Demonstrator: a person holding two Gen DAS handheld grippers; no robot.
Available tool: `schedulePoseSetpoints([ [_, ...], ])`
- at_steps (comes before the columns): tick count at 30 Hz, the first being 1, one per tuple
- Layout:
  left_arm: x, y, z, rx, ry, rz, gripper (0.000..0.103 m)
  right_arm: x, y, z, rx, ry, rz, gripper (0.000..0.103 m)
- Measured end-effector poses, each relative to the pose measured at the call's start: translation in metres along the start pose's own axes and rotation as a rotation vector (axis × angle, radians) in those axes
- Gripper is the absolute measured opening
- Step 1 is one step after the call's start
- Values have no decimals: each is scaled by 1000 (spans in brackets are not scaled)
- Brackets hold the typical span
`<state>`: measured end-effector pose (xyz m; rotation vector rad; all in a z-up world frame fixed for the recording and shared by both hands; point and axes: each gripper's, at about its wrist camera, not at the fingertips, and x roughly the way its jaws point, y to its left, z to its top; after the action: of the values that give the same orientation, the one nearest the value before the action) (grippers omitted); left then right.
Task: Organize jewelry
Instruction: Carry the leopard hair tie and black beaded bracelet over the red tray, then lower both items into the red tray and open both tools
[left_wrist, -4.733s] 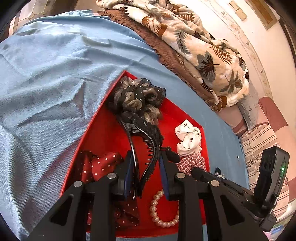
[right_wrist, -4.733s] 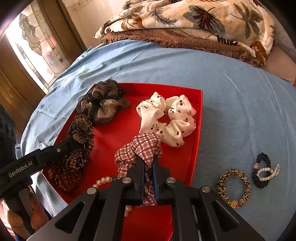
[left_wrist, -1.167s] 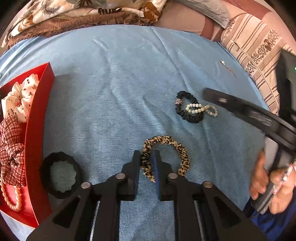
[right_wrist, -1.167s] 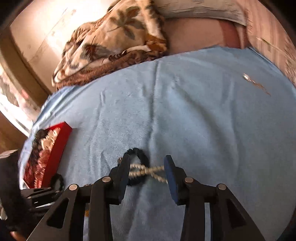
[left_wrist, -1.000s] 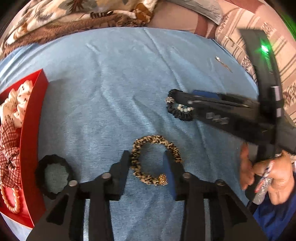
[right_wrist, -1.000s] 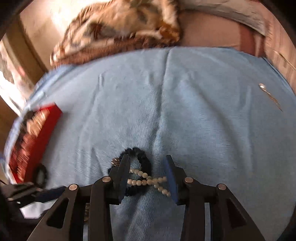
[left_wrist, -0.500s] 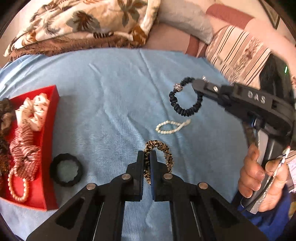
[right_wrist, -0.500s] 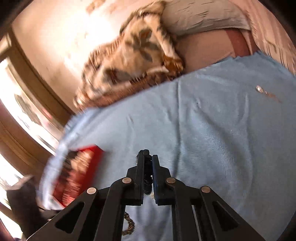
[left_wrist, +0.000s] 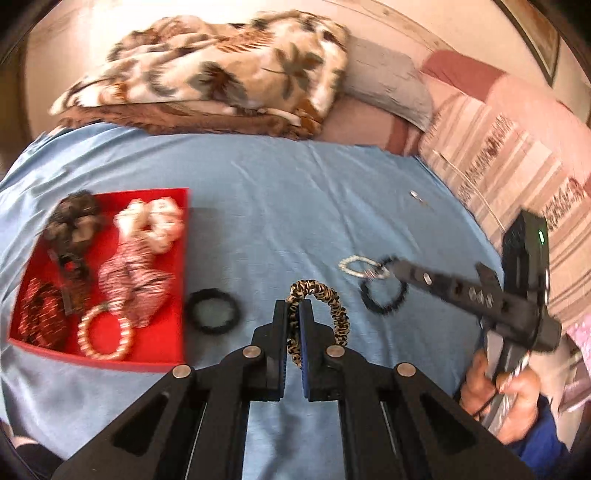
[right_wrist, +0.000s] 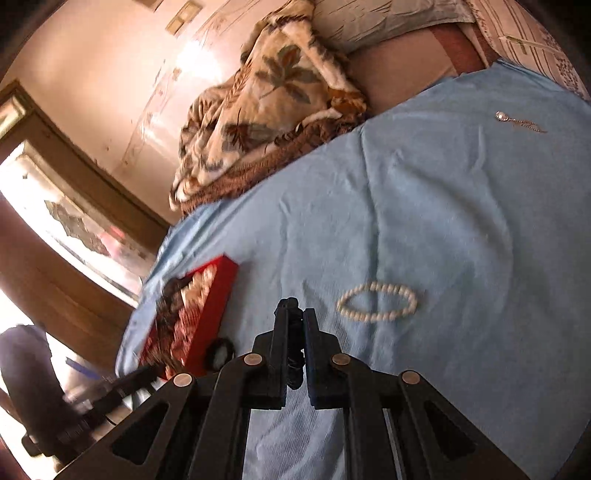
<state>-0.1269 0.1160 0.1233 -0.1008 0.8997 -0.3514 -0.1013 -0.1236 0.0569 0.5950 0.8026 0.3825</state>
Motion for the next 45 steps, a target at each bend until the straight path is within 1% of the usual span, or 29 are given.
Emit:
schedulePoseSetpoints([
  [4, -21, 46, -5, -80, -32, 45, 6, 1, 17, -17, -45, 17, -26, 9],
  [7, -30, 81, -5, -139, -50, 77, 6, -1, 37, -23, -104, 17, -56, 9],
  [10, -37, 115, -5, -202, -67, 98, 6, 2, 57, -24, -151, 28, -65, 9],
  [14, -39, 153, -2, -271, -85, 104, 6, 14, 86, -22, -212, 53, -69, 9],
  [19, -26, 189, 15, -329, -87, 77, 6, 35, 122, -20, -283, 84, -66, 9],
  [24, -3, 209, 36, -341, -80, 57, 6, 65, 161, -16, -346, 117, -52, 9],
  [29, 22, 224, 50, -342, -64, 48, 6, 101, 194, -1, -382, 133, -42, 9],
  [33, 37, 238, 49, -371, -55, 37, 6, 135, 220, 18, -402, 129, -49, 9],
  [37, 46, 250, 46, -399, -24, 21, 6, 177, 245, 36, -412, 148, -51, 9],
  [41, 48, 253, 45, -398, -18, -1, 6, 219, 257, 48, -408, 186, -67, 9],
  [45, 49, 255, 45, -401, -18, -14, 6, 259, 255, 50, -391, 241, -94, 9],
])
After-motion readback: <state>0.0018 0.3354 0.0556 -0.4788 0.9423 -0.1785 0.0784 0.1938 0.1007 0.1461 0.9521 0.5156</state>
